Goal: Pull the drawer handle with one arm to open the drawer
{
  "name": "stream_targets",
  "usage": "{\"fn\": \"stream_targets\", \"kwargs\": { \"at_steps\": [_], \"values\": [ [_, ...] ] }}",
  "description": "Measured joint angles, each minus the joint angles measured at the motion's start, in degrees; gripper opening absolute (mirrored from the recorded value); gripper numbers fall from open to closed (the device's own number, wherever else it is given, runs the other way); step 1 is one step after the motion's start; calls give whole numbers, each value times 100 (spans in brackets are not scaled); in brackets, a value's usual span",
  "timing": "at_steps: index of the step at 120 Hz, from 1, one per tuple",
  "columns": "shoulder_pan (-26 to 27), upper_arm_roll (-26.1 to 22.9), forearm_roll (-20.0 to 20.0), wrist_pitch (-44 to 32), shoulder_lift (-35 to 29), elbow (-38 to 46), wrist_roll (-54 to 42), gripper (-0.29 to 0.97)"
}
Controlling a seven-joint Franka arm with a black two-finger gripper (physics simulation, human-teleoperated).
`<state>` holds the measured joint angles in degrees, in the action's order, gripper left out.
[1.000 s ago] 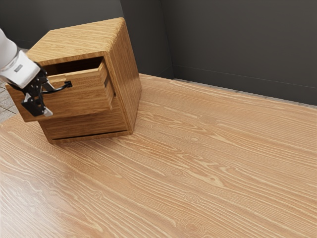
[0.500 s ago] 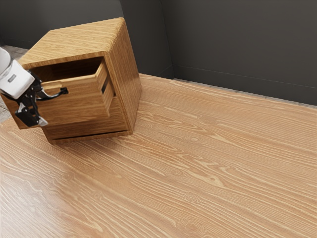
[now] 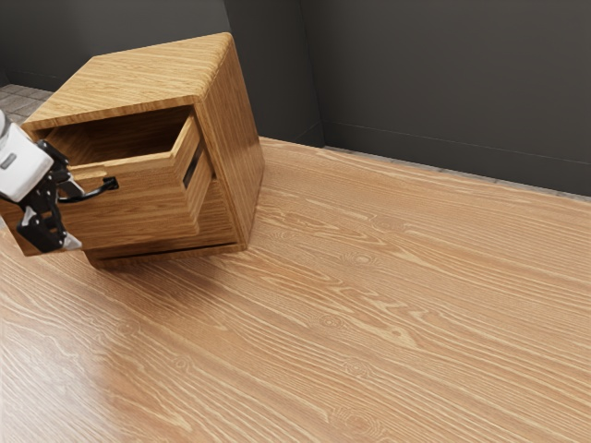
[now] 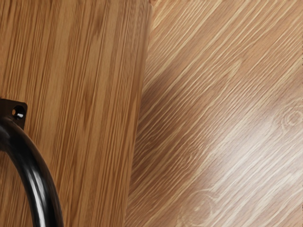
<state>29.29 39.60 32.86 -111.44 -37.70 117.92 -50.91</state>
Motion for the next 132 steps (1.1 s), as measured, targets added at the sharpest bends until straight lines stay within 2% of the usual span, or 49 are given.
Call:
{"fn": "stream_targets", "kwargs": {
  "at_steps": [25,29,36,78,81,132],
  "values": [
    [-415,-339,-187,-49,-14,249,12,71],
    [-433,-346,-205,-62,-31,277,14,76],
    [-469,-382,-228,-75,-60,300,16,68],
    [-735,-606,-293,-113,-261,536,26,72],
    [-766,-615,-296,-113,-269,555,26,68],
    [-1125,-1051,-483,-115,-469,860,35,68]
  ]
}}
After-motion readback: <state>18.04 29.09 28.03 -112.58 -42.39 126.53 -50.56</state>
